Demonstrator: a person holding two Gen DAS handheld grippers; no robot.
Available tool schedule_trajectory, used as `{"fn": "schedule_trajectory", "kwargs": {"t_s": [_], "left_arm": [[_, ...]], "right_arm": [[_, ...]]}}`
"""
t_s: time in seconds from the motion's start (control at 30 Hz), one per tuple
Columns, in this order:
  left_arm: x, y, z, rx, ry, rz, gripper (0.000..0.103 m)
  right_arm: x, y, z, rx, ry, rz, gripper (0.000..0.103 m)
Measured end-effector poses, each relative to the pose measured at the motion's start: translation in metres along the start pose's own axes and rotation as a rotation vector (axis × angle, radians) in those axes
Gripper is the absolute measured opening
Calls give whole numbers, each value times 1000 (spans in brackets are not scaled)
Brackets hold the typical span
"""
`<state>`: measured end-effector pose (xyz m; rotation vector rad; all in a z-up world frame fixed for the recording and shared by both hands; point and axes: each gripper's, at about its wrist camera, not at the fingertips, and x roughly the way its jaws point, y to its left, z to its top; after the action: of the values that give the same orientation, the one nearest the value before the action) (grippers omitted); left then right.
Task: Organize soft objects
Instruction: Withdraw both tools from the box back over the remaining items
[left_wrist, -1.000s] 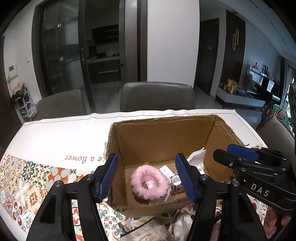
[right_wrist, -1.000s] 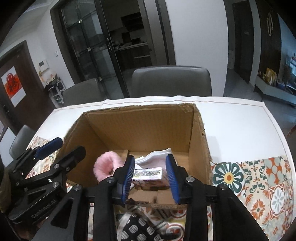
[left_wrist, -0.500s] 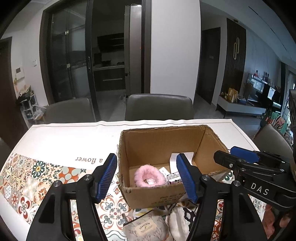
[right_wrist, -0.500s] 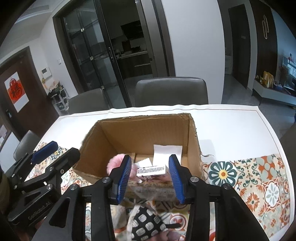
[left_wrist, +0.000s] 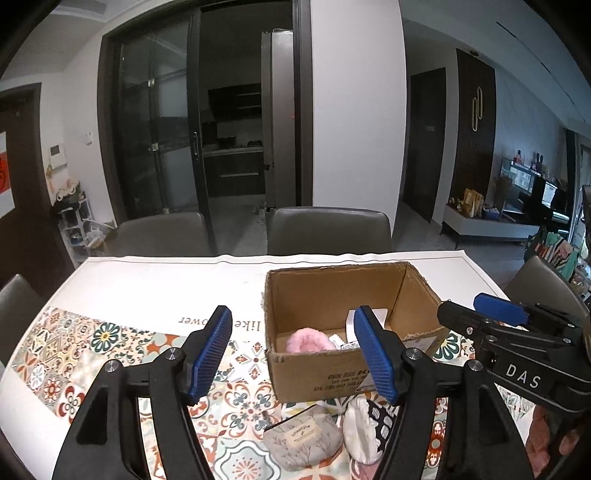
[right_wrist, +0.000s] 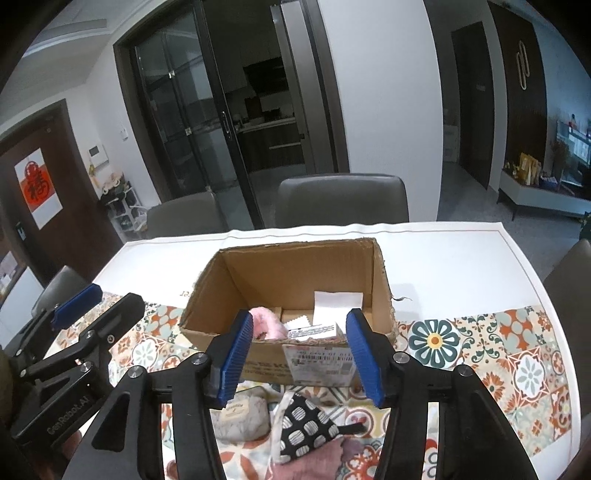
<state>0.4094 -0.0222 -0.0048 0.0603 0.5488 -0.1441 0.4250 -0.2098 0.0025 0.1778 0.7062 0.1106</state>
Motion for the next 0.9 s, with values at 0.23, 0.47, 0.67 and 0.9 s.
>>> {"fn": "schedule_trajectory", "kwargs": {"t_s": [0.23, 0.47, 0.67, 0.9], "left_arm": [[-25, 7, -11, -14, 0, 26, 70], [-42, 15, -29, -18, 16, 62, 74], [-52, 21, -45, -32, 32, 75, 77], [-67, 22, -60, -46, 31, 91, 83]], "right_arm": [[-21, 8, -11, -8, -22, -10, 61], [-34, 13, -20, -21, -33, -24, 64], [-41, 16, -34, -29, -32, -32, 66], [-50, 22, -52, -39, -24, -32, 71]]}}
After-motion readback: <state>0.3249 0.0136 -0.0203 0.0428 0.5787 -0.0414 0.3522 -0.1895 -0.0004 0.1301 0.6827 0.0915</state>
